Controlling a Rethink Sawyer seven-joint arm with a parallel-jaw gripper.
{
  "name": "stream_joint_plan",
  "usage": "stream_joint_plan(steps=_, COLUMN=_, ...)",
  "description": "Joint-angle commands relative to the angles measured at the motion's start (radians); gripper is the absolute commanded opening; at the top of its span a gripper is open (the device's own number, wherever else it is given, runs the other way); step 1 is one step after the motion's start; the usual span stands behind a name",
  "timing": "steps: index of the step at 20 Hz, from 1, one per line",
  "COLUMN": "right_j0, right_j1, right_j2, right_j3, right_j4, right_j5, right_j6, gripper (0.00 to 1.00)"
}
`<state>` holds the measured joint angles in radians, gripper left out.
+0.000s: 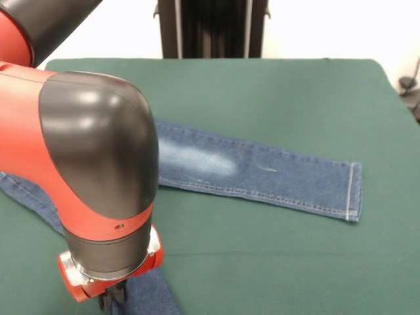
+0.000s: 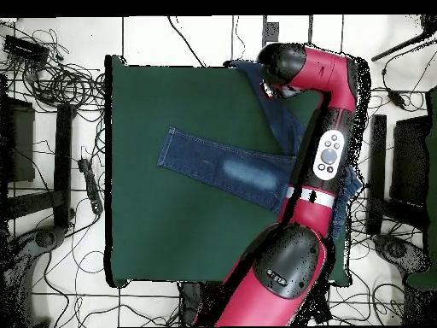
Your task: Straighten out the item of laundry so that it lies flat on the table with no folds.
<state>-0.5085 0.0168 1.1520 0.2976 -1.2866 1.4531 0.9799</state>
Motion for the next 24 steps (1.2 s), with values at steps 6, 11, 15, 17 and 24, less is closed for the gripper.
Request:
stream_joint_plan(steps=6, right_j0=0.096, right_j1=0.063, right_j2=-0.032, right_j3=0.018, right_j4=0.009, right_j5=0.088, right_j6=0.205, gripper=0.00)
stream_joint_plan(steps=11, right_j0=0.106, right_j1=0.053, right_j2=-0.042, right_j3=0.016, right_j4=0.012, right_j5=0.098, right_j6=0.209, gripper=0.00)
stream_joint_plan(steps=15, right_j0=0.114, right_j1=0.043, right_j2=-0.067, right_j3=0.026, right_j4=0.029, right_j5=0.093, right_j6=0.228, gripper=0.00)
stream_joint_plan(steps=17, right_j0=0.118, right_j1=0.037, right_j2=-0.081, right_j3=0.032, right_j4=0.038, right_j5=0.091, right_j6=0.242, gripper=0.00)
stream_joint_plan(steps=24, right_j0=0.129, right_j1=0.021, right_j2=-0.127, right_j3=0.053, right_j4=0.061, right_j5=0.065, right_j6=0.272, gripper=0.00)
